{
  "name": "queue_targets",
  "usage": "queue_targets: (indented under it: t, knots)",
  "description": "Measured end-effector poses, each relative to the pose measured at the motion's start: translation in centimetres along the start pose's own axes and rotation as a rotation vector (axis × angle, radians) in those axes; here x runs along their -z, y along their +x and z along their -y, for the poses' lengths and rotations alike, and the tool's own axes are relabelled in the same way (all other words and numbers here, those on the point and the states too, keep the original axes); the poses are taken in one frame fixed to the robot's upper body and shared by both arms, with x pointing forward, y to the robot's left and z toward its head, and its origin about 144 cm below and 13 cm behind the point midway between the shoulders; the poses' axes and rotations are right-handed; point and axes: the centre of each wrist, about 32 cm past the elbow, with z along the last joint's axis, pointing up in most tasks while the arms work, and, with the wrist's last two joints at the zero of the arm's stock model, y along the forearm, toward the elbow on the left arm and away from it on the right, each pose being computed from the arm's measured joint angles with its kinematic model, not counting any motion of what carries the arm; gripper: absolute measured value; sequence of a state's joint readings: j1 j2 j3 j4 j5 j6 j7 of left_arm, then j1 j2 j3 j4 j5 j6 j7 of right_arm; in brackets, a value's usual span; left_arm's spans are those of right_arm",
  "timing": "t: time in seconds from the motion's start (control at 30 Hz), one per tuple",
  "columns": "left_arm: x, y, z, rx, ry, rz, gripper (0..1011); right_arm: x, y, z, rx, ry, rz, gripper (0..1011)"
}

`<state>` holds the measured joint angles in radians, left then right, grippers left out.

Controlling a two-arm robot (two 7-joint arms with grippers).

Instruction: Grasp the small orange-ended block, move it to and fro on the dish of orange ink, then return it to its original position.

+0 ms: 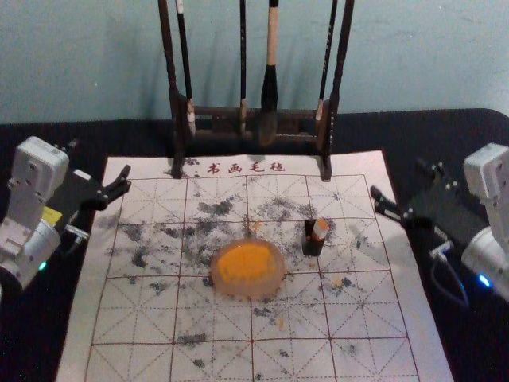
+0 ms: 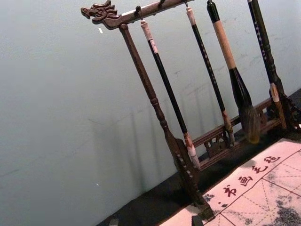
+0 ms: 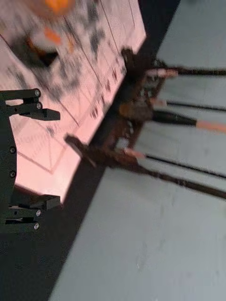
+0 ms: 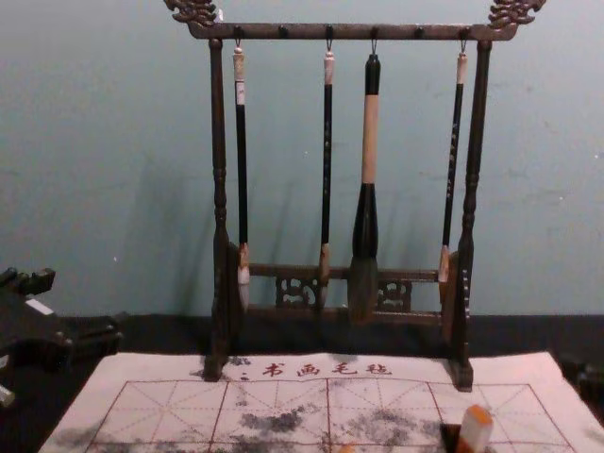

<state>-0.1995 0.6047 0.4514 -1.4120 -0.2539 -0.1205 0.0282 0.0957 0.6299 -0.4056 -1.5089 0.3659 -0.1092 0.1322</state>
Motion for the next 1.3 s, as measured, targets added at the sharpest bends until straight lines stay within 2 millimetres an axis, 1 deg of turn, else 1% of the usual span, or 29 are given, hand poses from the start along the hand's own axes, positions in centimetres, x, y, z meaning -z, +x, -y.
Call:
queue_targets:
  t: [0.27,0.43,0.6,0.87,0.97,1.3]
  knots:
    - [0.0,0.0,0.0,0.0,0.0,0.0,1001,0.8,-1.6,2.0,-0.113,-0.007,-0.038,1002]
    - [0.0,0.0,0.0,0.0,0.0,0.0,1001,1.5,-2.8,2.5,-0.199,-0.002,-0.048,1002]
    - [0.0,0.0,0.0,0.0,0.0,0.0,1001,1.8,-3.7,2.4,-0.263,-0.002,-0.046,1002]
    - [0.0,0.0,0.0,0.0,0.0,0.0,1001,2.1,-4.9,1.2,-0.274,0.006,-0.049,1002]
    - [0.0,0.0,0.0,0.0,0.0,0.0,1001,2.3,-5.3,0.3,-0.258,0.01,-0.055,1002]
    - [0.0,0.0,0.0,0.0,0.0,0.0,1001,2.4,-5.9,-1.8,-0.249,0.024,-0.065,1002]
